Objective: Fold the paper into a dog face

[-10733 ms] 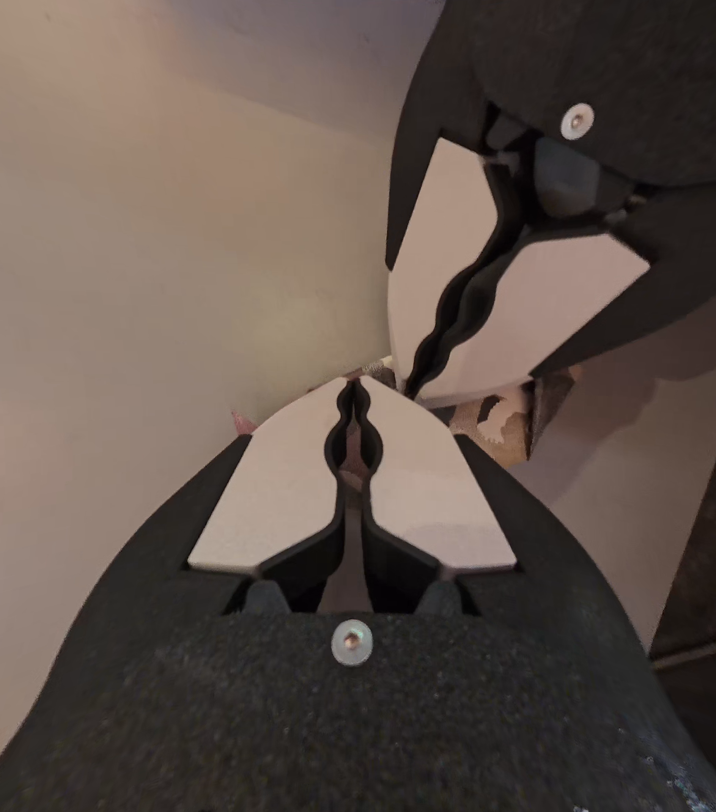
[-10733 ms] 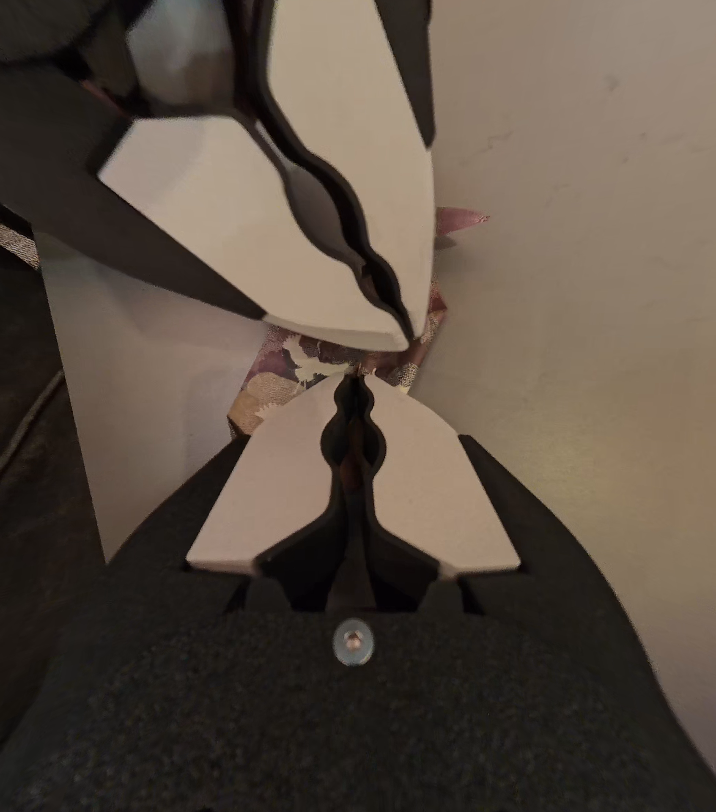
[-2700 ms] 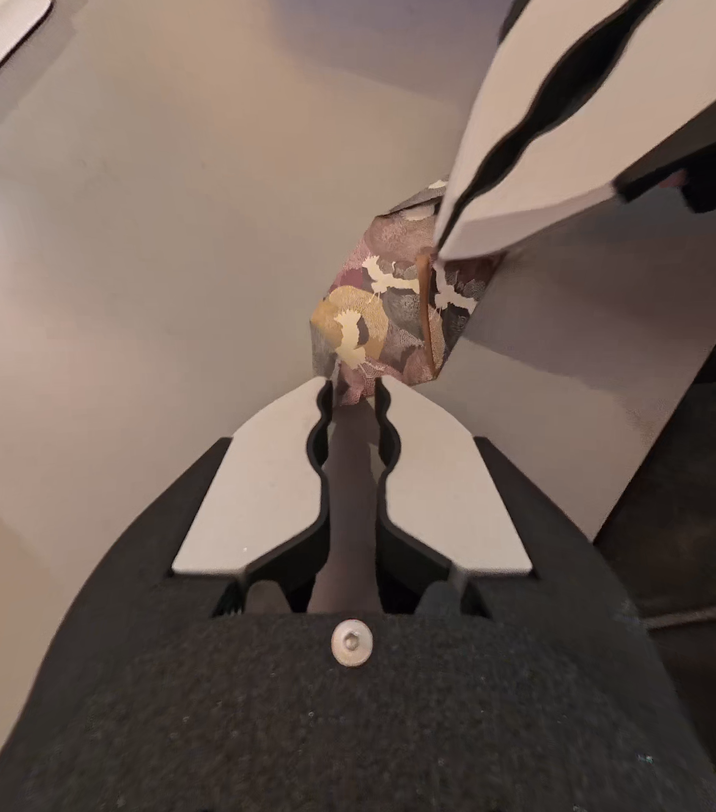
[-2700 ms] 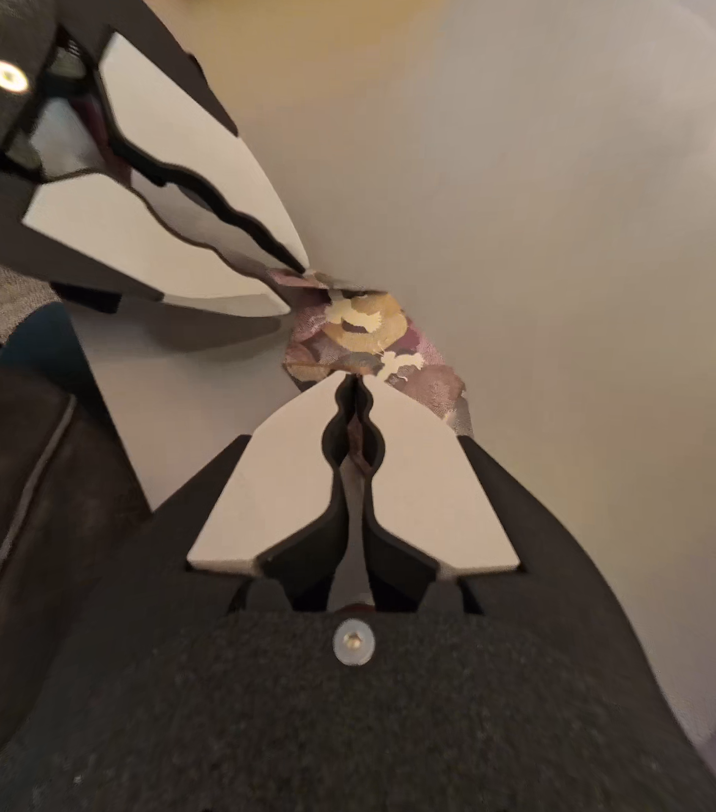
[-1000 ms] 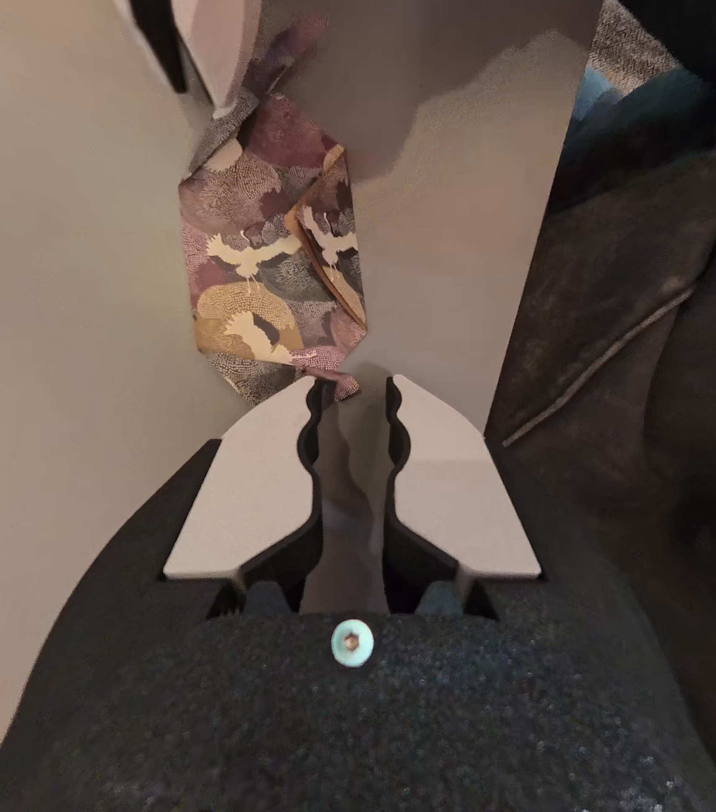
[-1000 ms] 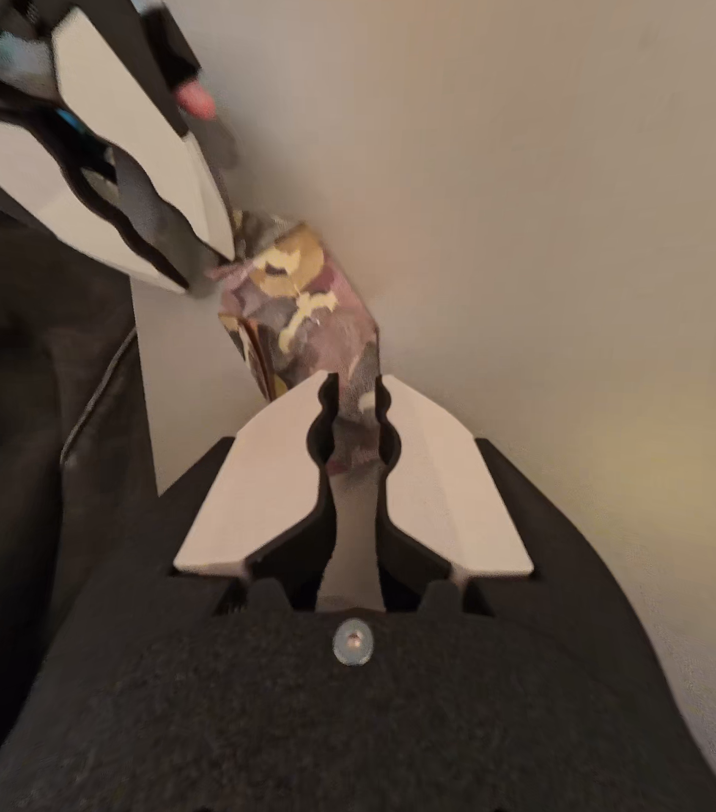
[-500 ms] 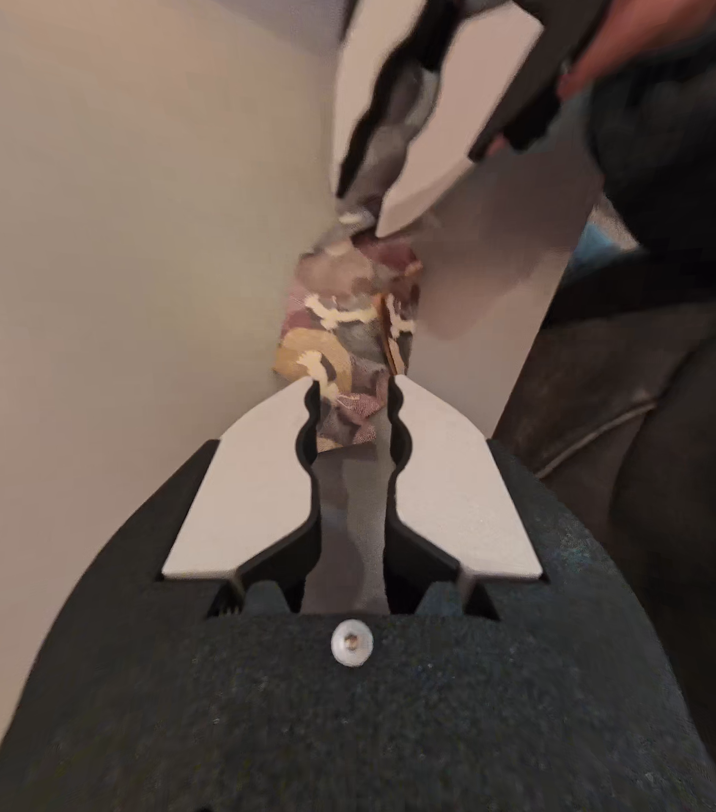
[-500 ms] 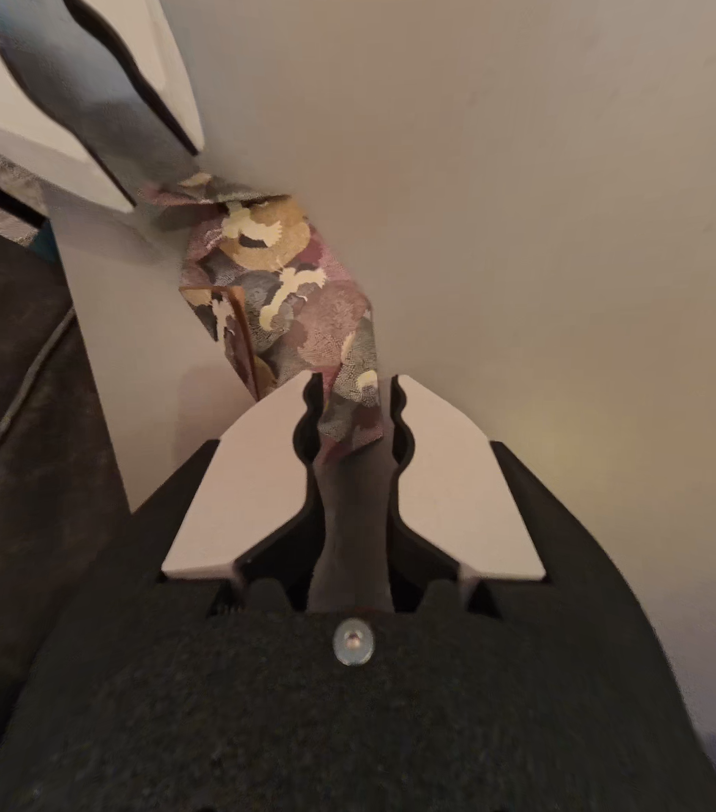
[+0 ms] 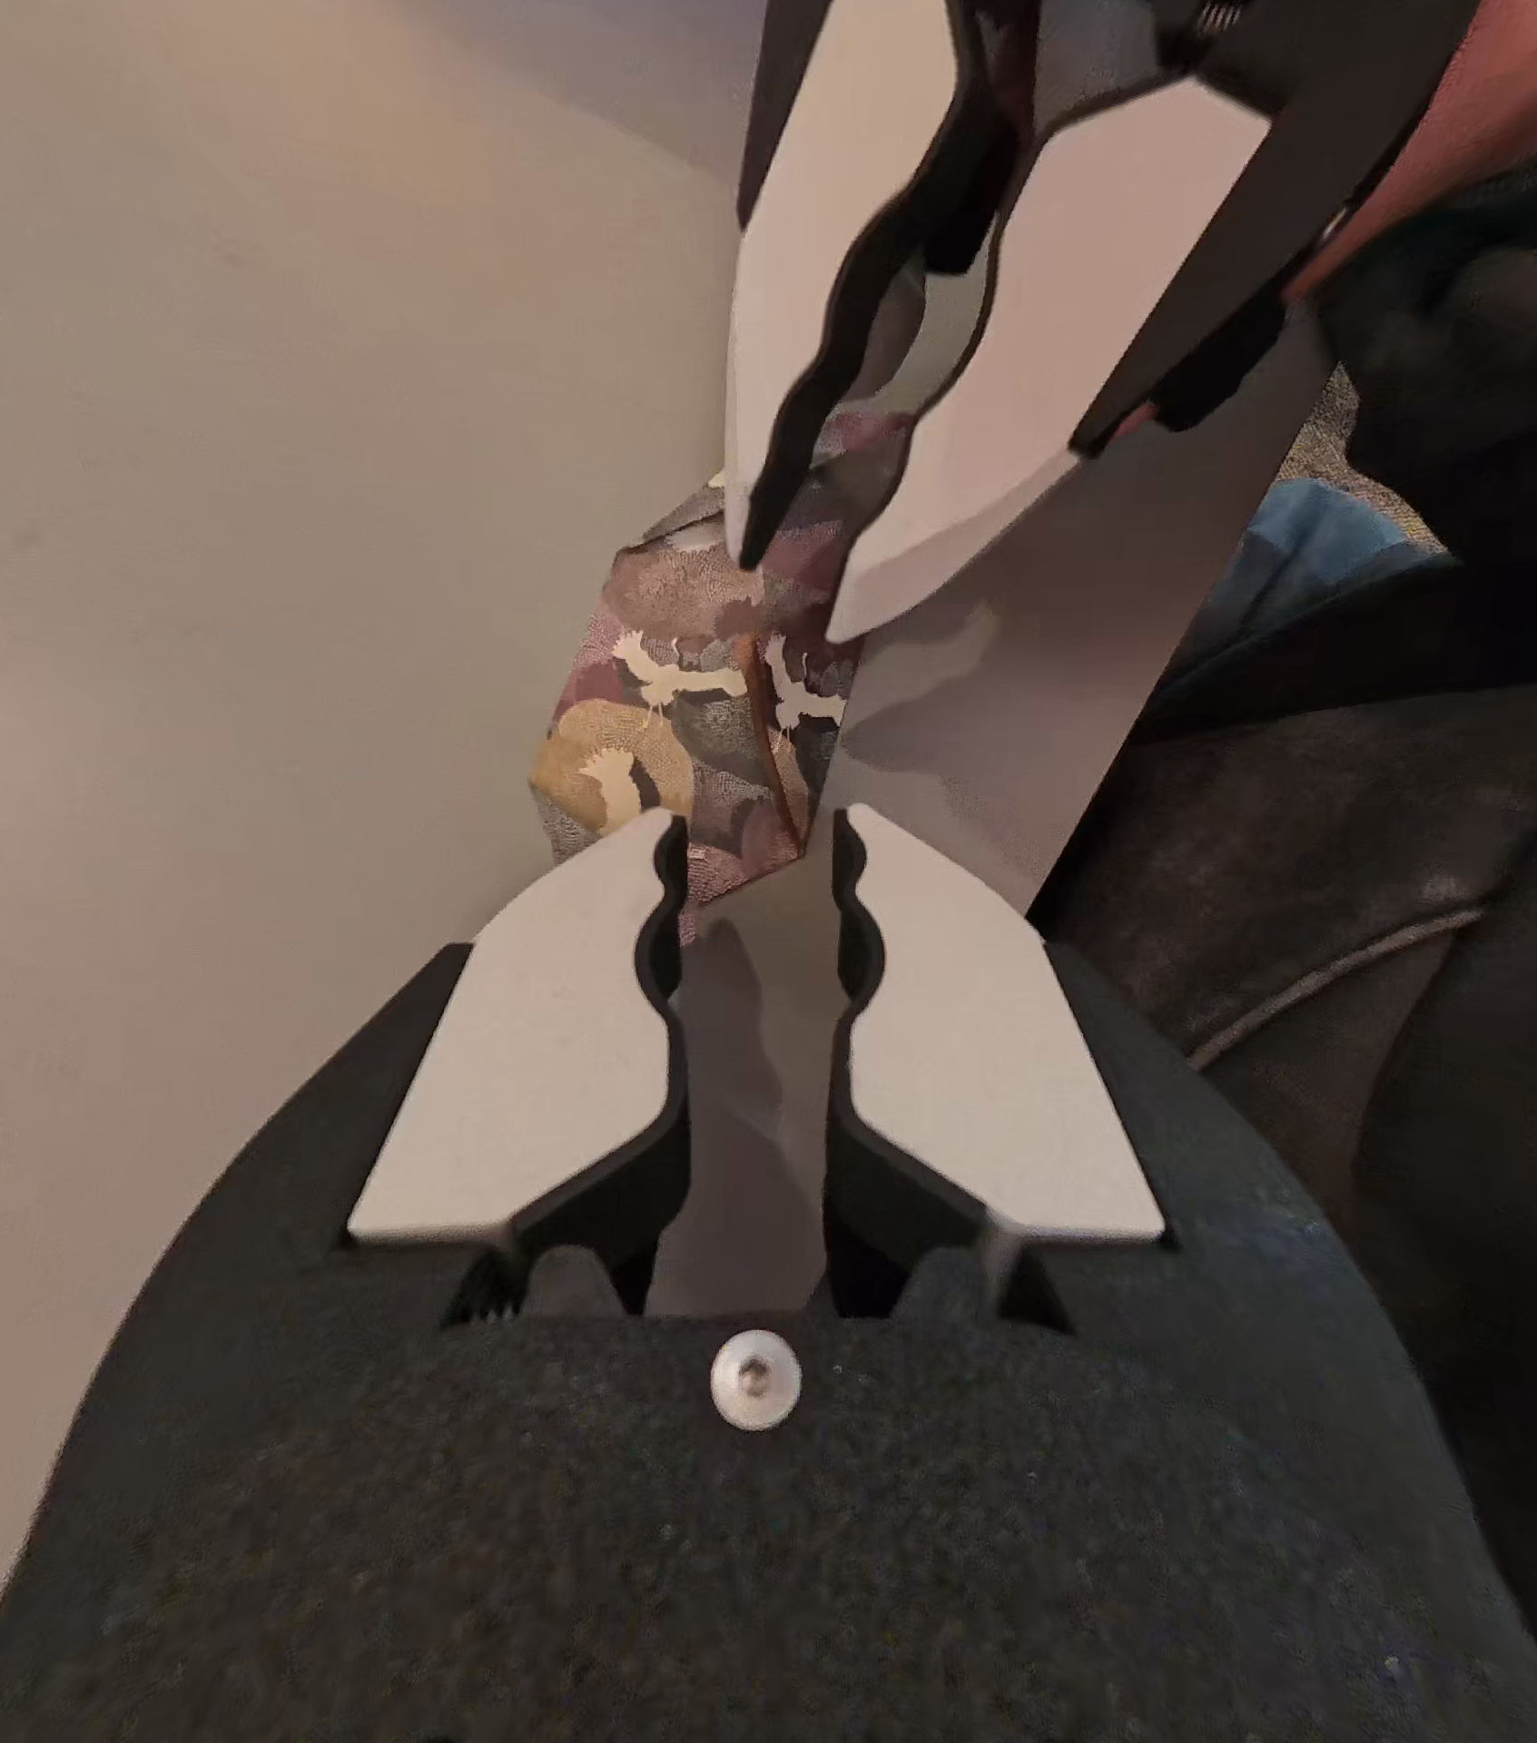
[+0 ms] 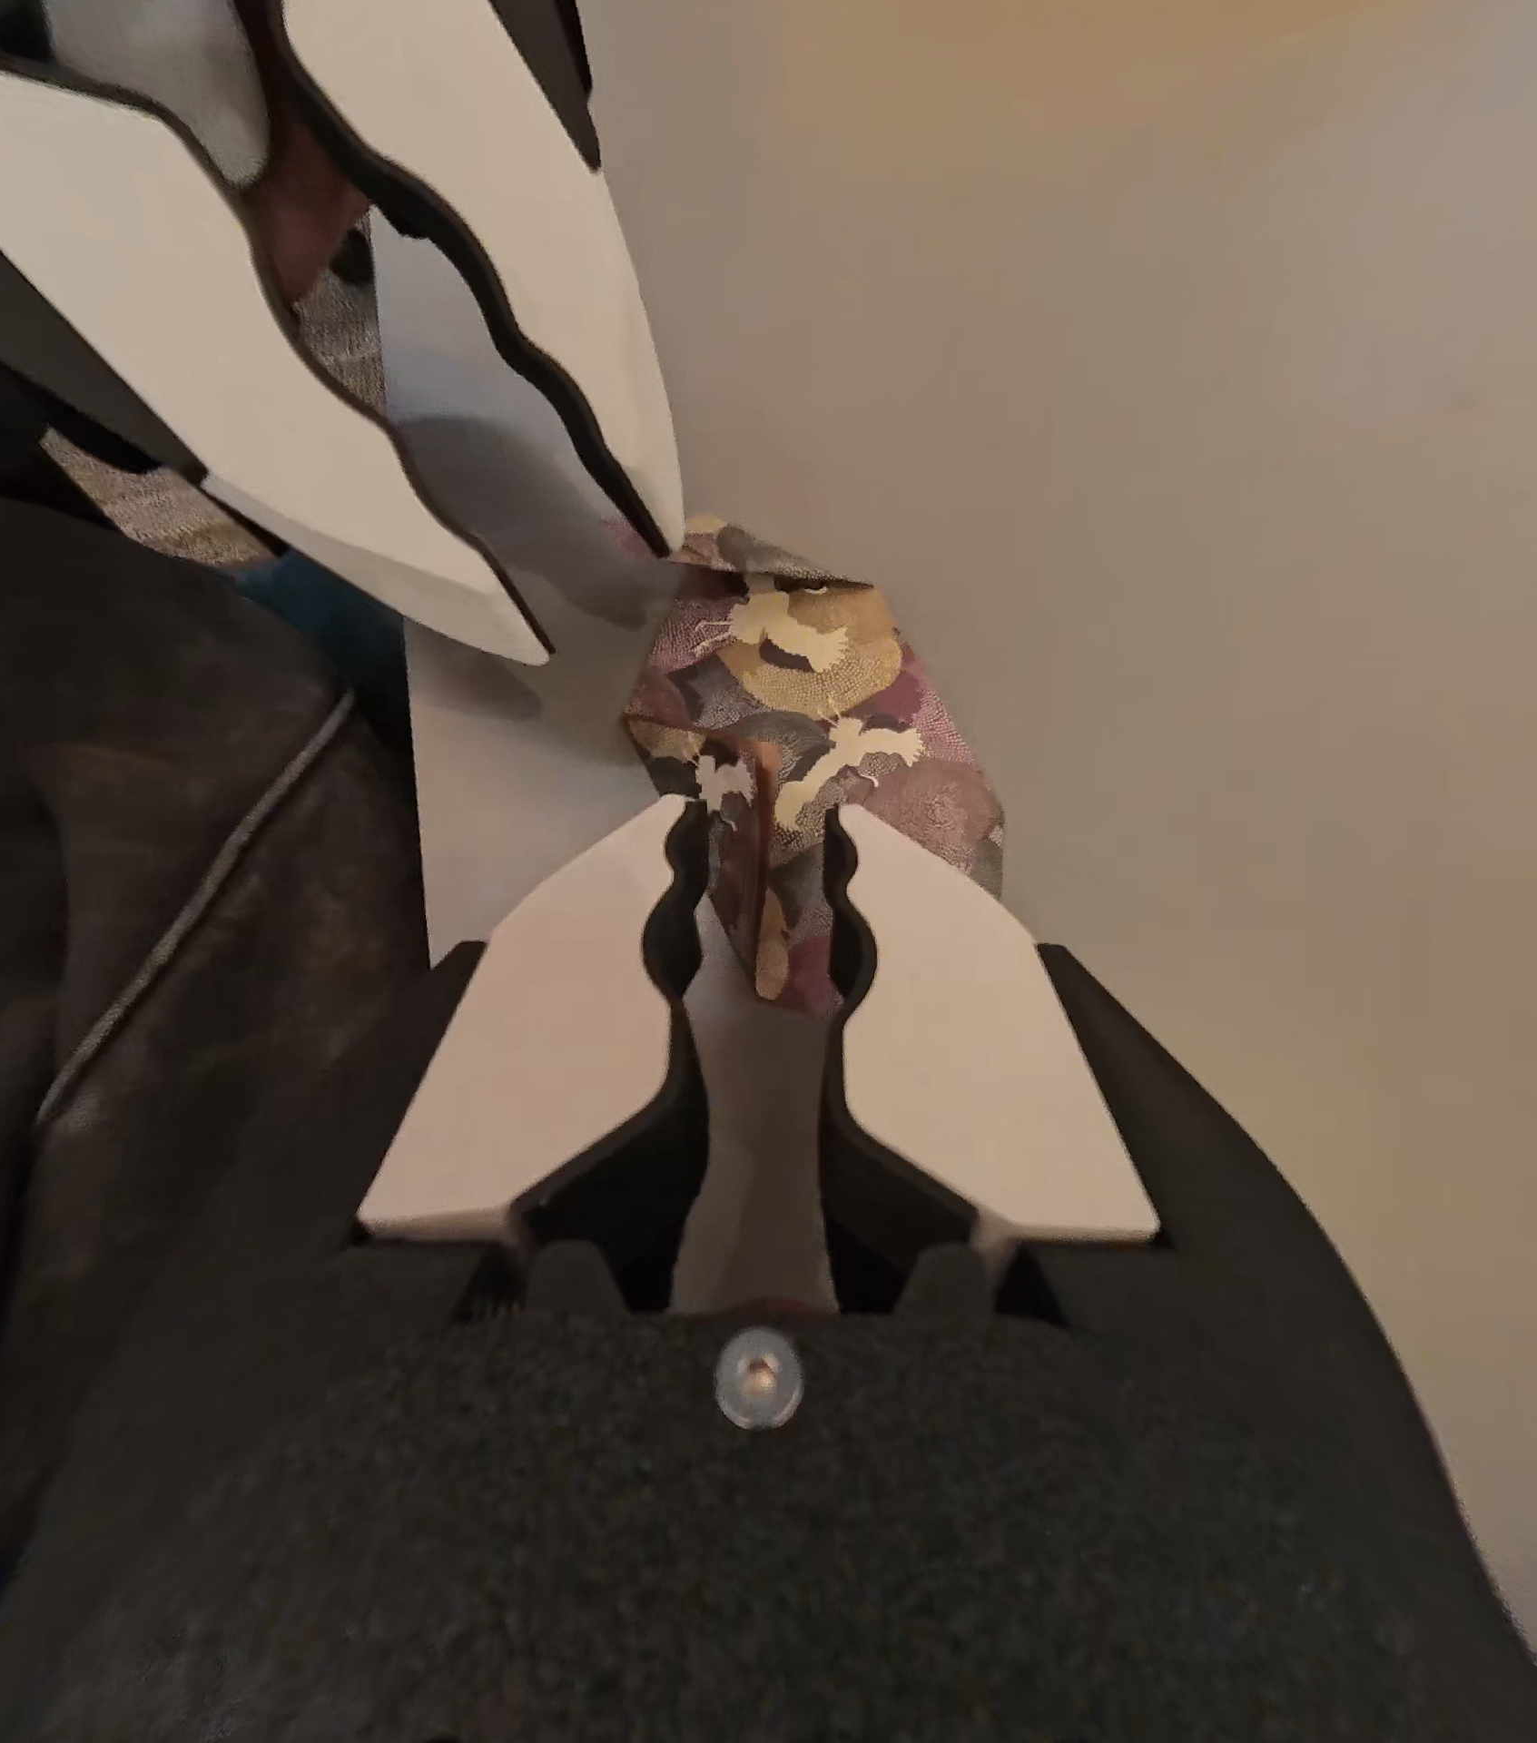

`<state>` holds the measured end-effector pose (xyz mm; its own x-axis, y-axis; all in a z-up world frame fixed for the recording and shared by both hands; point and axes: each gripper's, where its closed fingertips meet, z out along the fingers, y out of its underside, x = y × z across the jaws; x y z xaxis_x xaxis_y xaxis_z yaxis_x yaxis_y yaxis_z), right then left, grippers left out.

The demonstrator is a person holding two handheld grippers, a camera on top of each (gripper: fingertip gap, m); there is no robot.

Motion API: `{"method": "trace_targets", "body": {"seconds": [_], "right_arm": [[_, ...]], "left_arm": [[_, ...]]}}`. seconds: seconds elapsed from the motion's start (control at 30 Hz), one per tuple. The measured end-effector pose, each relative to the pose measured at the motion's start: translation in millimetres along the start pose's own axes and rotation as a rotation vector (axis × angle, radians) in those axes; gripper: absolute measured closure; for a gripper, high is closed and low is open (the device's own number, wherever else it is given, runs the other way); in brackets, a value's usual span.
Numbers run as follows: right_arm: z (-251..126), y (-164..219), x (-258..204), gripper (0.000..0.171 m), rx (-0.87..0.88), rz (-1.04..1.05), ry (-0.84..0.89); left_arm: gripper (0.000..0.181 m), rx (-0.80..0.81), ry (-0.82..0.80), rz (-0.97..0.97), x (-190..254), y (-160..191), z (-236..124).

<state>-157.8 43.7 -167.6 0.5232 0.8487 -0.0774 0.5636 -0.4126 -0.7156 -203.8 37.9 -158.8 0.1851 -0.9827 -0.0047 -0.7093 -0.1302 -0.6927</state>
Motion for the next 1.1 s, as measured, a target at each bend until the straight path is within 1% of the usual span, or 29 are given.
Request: {"method": "trace_targets", "body": {"seconds": [0.1,0.23,0.33,0.37,0.47,0.53,0.63,0.73,0.87,1.03,1.1], "right_arm": [[2.7,-0.2,0.5,0.152,-0.028,-0.005,0.010],[2.5,-0.5,1.6,0.162,-0.035,-0.005,0.039],[-3.1,-2.3,1.6,0.167,-0.023,-0.030,0.098],[-5.5,-2.2,-0.1,0.171,-0.019,-0.046,0.112],[-8.2,-5.6,-9.1,0.171,0.013,-0.091,0.139],[-3.4,-8.6,-15.5,0.171,0.020,-0.114,0.151],[11.4,-3.3,-16.9,0.171,-0.033,-0.105,0.172],[19.8,3.7,-6.7,0.171,-0.071,-0.064,0.216],[20.3,2.5,2.0,0.171,-0.061,-0.001,0.248],[25.3,12.4,6.7,0.171,-0.093,0.097,0.225],[25.2,12.3,6.8,0.171,-0.078,0.125,0.208]], "left_arm": [[0.152,0.041,-0.025,0.002,-7.0,-0.9,-4.9],[0.153,0.099,-0.038,0.030,-9.1,-2.8,-10.2],[0.154,0.128,-0.062,0.042,-9.9,-0.8,-11.3],[0.154,0.133,-0.065,0.046,-10.2,1.7,-11.1],[0.154,0.092,-0.096,0.047,-17.4,15.9,-7.3],[0.155,0.077,-0.109,0.036,-21.8,20.1,-4.8],[0.156,0.081,-0.121,-0.012,-28.3,19.6,-3.9],[0.163,0.065,-0.133,-0.071,-35.3,24.5,-1.7],[0.168,0.055,-0.130,-0.109,-40.0,27.3,1.7],[0.168,0.027,-0.119,-0.095,-37.8,28.4,8.9],[0.168,0.023,-0.121,-0.079,-36.2,28.2,10.4]]}}
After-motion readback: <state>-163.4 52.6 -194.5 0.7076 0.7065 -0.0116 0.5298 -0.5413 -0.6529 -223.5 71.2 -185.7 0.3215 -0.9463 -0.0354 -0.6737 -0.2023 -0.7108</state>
